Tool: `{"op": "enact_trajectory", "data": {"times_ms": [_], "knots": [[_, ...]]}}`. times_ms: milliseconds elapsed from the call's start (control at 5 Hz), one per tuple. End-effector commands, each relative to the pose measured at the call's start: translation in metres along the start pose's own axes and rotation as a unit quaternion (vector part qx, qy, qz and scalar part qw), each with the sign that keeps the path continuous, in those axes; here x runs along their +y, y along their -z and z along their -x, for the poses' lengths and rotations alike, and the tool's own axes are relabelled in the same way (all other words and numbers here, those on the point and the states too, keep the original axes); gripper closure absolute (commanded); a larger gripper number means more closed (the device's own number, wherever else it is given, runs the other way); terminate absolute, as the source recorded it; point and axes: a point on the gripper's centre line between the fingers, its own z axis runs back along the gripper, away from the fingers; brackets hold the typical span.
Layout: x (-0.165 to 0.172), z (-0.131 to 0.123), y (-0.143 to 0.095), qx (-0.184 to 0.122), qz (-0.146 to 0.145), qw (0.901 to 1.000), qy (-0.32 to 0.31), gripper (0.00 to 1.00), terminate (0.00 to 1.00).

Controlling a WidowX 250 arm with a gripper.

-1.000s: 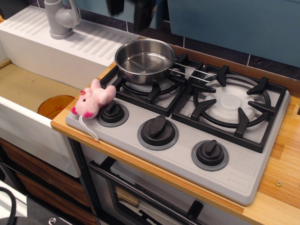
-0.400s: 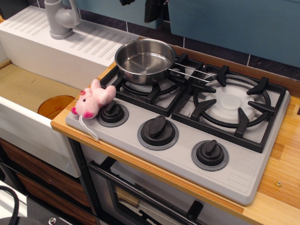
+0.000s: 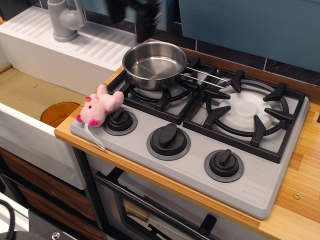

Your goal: Put pan on stove and put stuffedpig in pan

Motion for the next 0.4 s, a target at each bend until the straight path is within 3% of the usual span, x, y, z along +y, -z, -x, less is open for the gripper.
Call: {"op": "enact_trajectory", "data": {"times_ms": [0, 200], "knots": [[0.012, 0.036, 0.004, -0.057, -0.048, 0.9972, 0.003, 0.0, 0.0], [0.009, 0.056, 0.017, -0.073, -0.062, 0.9954, 0.003, 0.0, 0.0]]}}
